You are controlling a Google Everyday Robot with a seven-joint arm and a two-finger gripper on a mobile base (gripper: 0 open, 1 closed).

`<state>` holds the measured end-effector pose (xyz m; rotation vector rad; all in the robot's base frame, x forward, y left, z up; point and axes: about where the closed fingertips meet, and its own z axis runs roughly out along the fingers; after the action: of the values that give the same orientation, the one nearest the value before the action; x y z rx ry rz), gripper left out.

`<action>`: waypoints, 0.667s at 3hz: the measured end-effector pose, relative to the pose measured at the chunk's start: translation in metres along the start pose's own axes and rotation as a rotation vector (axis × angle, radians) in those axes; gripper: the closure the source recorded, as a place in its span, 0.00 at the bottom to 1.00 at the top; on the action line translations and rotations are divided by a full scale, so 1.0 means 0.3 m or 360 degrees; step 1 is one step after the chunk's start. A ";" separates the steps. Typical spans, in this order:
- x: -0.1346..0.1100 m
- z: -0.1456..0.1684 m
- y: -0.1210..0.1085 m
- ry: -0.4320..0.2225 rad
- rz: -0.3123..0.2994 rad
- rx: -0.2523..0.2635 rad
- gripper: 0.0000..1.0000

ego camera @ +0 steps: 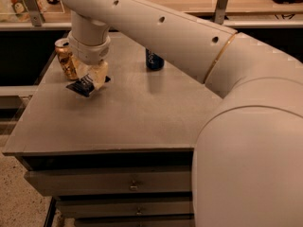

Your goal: Move rxbar blueberry near orange can

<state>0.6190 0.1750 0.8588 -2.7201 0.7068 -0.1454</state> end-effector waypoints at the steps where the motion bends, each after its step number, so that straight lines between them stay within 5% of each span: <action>1: 0.005 0.032 -0.033 -0.0003 0.0038 0.0024 0.84; 2: 0.002 0.040 -0.053 -0.0004 0.0068 0.0046 0.59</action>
Offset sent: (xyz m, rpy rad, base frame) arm 0.0132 0.0216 -0.0018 0.0562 -0.0051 -0.0618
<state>0.6290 0.1914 0.8528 -2.6755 0.7553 -0.1408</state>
